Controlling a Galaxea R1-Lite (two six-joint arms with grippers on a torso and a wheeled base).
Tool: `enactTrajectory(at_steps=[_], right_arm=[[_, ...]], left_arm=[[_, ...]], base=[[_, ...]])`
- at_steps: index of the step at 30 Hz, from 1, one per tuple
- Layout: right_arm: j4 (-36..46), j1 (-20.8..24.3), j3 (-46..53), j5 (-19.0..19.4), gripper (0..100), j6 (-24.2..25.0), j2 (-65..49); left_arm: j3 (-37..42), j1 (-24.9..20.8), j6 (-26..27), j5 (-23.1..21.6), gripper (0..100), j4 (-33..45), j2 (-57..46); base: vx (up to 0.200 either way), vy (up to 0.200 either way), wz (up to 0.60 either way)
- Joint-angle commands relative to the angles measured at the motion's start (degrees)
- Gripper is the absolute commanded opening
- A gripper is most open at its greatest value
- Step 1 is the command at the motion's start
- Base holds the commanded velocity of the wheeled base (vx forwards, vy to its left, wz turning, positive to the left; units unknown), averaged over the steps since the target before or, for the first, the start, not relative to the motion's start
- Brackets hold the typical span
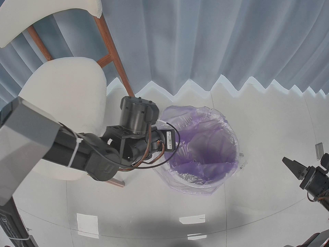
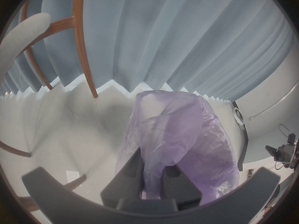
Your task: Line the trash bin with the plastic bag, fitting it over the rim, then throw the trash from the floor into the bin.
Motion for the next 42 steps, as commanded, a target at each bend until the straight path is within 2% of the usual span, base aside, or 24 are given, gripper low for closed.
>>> enactTrajectory(at_steps=[1, 4, 15, 20, 42], right_arm=[[-0.06, -0.83, -0.82, 0.08, 100, -0.04, -1.42], [-0.06, -0.91, -1.17, 0.00, 100, -0.04, -1.51], [0.29, -1.00, -2.05, 0.00, 100, -0.12, -1.51], [0.11, -1.00, -2.22, 0.00, 100, -1.35, -1.51], [0.38, -1.62, -1.70, 0.17, 100, -1.18, -1.51]], left_arm=[[-6.75, -0.64, 0.63, 1.48, 0, -0.19, 8.35], [-10.17, -0.99, 0.45, 2.98, 0, -0.19, 11.08], [-13.07, -1.08, 0.27, 3.15, 0, -1.86, 15.82], [-13.07, -1.08, 0.10, 3.24, 0, -2.21, 15.82], [-12.28, -1.69, -1.40, 5.53, 0, -2.04, 16.08]], base=[[0.000, 0.000, 0.00], [0.000, 0.000, 0.00], [0.000, 0.000, 0.00], [0.000, 0.000, 0.00], [0.000, 0.000, 0.00]])
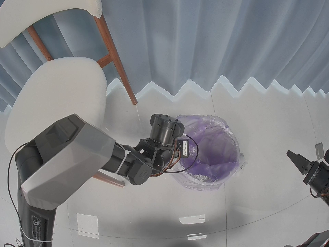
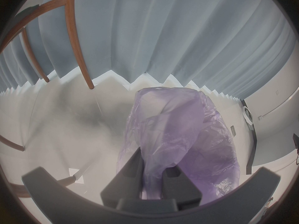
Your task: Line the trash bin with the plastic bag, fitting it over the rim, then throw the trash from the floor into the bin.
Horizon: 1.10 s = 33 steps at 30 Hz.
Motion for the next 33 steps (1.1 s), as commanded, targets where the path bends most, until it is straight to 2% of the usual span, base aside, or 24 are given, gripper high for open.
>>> enactTrajectory(at_steps=[1, 2, 3, 14, 23, 29, 33], right_arm=[[0.00, 0.02, 0.01, 0.10, 100, 0.00, 0.18], [0.09, 0.10, 0.01, 0.10, 100, 0.00, 0.18], [0.09, 0.02, 0.01, 0.01, 100, 0.00, 0.18], [0.00, 0.02, 0.80, 0.01, 100, 0.09, 0.00], [0.79, 0.02, 2.47, 0.01, 100, -0.35, 0.61], [10.37, -0.77, -1.31, -0.25, 100, -3.95, 4.31], [13.53, -1.74, -4.74, -0.25, 100, -7.29, 10.46]], left_arm=[[0.15, 0.04, -0.19, 0.54, 0, 0.10, -0.03], [0.15, -0.05, -0.28, 1.07, 0, 0.10, -0.03], [0.15, -0.05, -0.37, 1.07, 100, 0.10, -0.03], [0.33, -1.28, -2.04, 1.07, 100, -2.54, -1.00], [4.99, -1.19, -1.68, 1.07, 100, -2.62, -11.19], [12.99, -1.19, -1.33, 0.89, 100, -2.80, -23.67], [18.00, -1.02, -1.07, 0.89, 100, -2.80, -29.91]], base=[[0.000, 0.000, 0.00], [0.000, 0.000, 0.00], [0.000, 0.000, 0.00], [0.000, 0.000, 0.00], [0.000, 0.000, 0.00], [0.000, 0.000, 0.00], [0.000, 0.000, 0.00]])
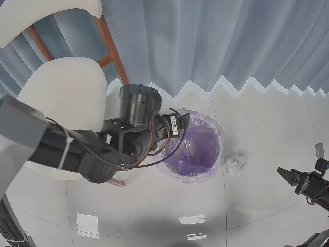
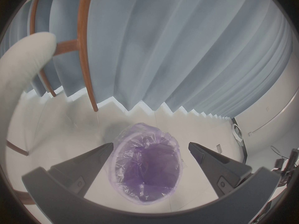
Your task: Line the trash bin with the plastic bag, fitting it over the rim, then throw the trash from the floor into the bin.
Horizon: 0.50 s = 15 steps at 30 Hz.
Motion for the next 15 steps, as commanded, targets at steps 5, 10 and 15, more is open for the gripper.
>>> enactTrajectory(at_steps=[5, 10, 15], right_arm=[[2.08, -5.76, -8.75, 0.12, 100, -9.93, 22.08], [-3.72, -6.73, -12.36, 0.21, 100, -12.83, 33.06], [-16.20, -6.81, -17.81, 0.21, 100, -15.20, 50.91]], left_arm=[[11.22, 0.45, 1.61, -2.42, 100, -0.50, -18.66], [16.85, 2.03, 2.32, -3.04, 100, -4.28, -24.02], [25.20, 10.38, 2.40, -3.56, 100, -5.51, -32.45]], base=[[0.000, 0.000, 0.00], [0.000, 0.000, 0.00], [0.000, 0.000, 0.00]])
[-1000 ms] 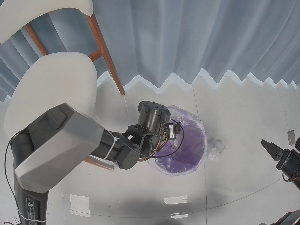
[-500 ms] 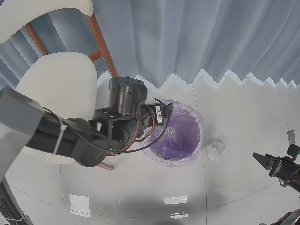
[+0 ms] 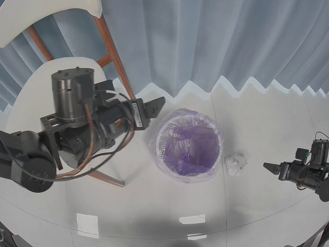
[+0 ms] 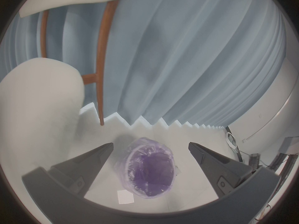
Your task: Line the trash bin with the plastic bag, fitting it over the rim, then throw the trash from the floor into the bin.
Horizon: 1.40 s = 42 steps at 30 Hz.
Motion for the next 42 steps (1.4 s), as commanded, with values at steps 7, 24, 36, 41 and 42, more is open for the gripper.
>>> enactTrajectory(at_steps=[7, 24, 36, 41, 42], right_arm=[[-25.76, -1.18, -17.17, 0.08, 100, -6.69, 43.09], [-11.43, 1.63, -43.71, -0.09, 100, -8.97, 56.27], [2.81, 0.75, -53.82, -0.97, 100, -9.06, 56.97], [5.36, 0.75, -54.96, -0.97, 0, -8.89, 56.89], [5.62, 0.75, -55.05, -0.97, 0, -8.89, 56.80]], left_arm=[[20.99, 20.14, 1.63, -3.55, 100, -2.51, -24.64], [53.77, 37.19, 6.20, -3.55, 100, 3.73, -59.88], [51.40, 38.95, 13.41, -10.84, 100, 36.34, -94.69], [52.28, 39.04, 24.83, -12.16, 100, 35.81, -95.04], [52.28, 39.04, 25.36, -12.69, 100, 35.72, -95.04]], base=[[0.000, 0.000, 0.00], [0.000, 0.000, 0.00], [0.000, 0.000, 0.00], [0.000, 0.000, 0.00], [0.000, 0.000, 0.00]])
